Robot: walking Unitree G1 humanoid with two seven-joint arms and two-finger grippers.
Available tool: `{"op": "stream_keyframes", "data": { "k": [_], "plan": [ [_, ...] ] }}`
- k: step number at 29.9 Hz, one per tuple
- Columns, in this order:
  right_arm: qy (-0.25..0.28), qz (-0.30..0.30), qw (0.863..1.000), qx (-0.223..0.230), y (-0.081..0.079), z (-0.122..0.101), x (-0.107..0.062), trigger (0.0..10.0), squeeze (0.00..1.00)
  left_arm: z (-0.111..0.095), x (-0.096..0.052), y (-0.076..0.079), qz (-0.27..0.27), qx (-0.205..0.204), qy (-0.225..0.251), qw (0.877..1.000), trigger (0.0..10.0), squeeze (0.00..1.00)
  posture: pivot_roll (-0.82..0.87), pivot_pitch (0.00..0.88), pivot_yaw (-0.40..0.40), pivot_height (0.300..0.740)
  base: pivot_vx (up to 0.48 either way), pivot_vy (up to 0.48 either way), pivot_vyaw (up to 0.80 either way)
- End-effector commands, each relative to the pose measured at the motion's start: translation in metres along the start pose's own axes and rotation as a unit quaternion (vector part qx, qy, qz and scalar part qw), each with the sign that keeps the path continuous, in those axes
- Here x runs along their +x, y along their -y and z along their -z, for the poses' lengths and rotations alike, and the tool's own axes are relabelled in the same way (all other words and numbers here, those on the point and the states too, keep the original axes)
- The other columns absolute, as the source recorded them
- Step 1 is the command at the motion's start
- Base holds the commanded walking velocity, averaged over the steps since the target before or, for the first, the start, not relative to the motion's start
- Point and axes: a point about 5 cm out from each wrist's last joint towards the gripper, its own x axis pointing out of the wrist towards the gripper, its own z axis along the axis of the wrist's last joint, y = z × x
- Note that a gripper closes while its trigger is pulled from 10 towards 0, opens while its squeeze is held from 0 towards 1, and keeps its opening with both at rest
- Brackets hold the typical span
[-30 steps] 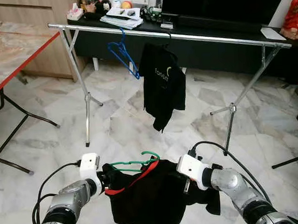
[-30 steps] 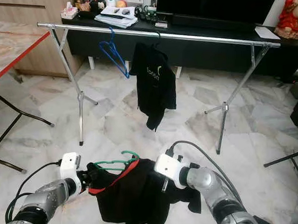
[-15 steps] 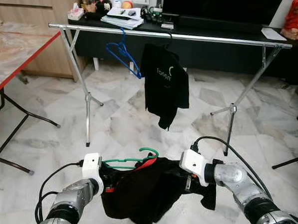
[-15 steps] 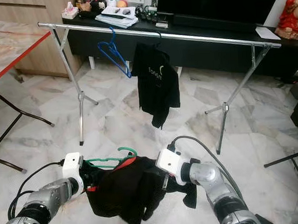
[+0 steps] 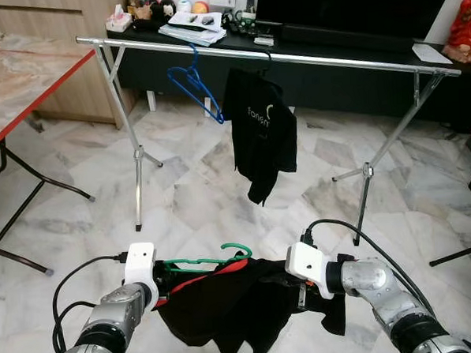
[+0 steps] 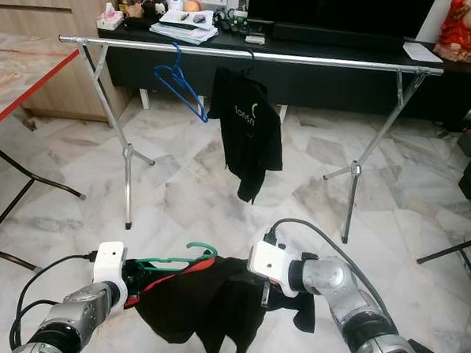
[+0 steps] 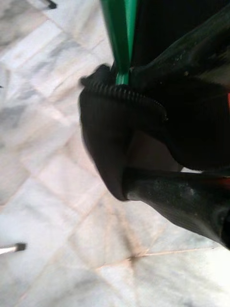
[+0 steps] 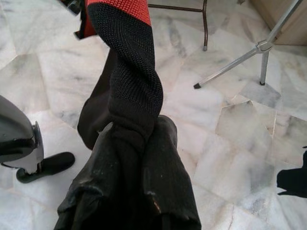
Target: Hang hanger
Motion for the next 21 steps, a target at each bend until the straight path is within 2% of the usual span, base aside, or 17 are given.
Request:
{"op": "stream_keyframes", "data": {
  "k": [1,2,3,4,8,13,21],
  "plan": [
    [-0.012,-0.008,1.000,-0.006,0.001,0.003,-0.007,10.0,0.00,0.002,-0.003,-0.013,-0.030,0.000,0.004,1.000,8.2,0.00,-0.01,0.099,-0.108,0.740,0.000,0.000,0.00],
    [-0.016,-0.013,1.000,-0.007,0.000,0.004,-0.008,10.0,0.00,0.001,-0.003,-0.013,-0.031,0.000,0.012,0.999,4.0,0.00,-0.01,0.099,-0.111,0.740,0.000,0.000,0.00],
    [-0.022,-0.018,1.000,-0.010,-0.001,0.006,-0.008,10.0,0.00,-0.001,-0.003,-0.013,-0.033,0.001,0.020,0.999,4.0,0.00,-0.01,0.098,-0.111,0.740,0.000,0.000,0.00],
    [-0.025,-0.019,0.999,-0.010,-0.001,0.006,-0.008,10.0,0.00,-0.002,-0.003,-0.014,-0.034,0.001,0.025,0.999,0.0,0.00,-0.01,0.096,-0.113,0.740,0.000,0.000,0.00],
    [-0.030,-0.021,0.999,-0.009,-0.002,0.008,-0.008,10.0,0.00,-0.005,-0.003,-0.014,-0.033,0.001,0.037,0.999,0.0,0.00,-0.01,0.098,-0.115,0.740,0.000,0.000,0.00],
    [-0.021,-0.014,1.000,-0.008,0.002,0.004,-0.010,10.0,0.00,-0.002,-0.003,-0.008,-0.010,0.027,0.036,0.999,0.0,0.00,-0.01,0.099,-0.116,0.740,0.000,0.000,0.00],
    [-0.018,-0.012,1.000,-0.008,0.003,0.003,-0.011,10.0,0.00,-0.001,-0.001,0.001,0.021,0.044,0.039,0.998,0.0,0.00,-0.01,0.100,-0.118,0.740,0.000,0.000,0.00]
  ]
}}
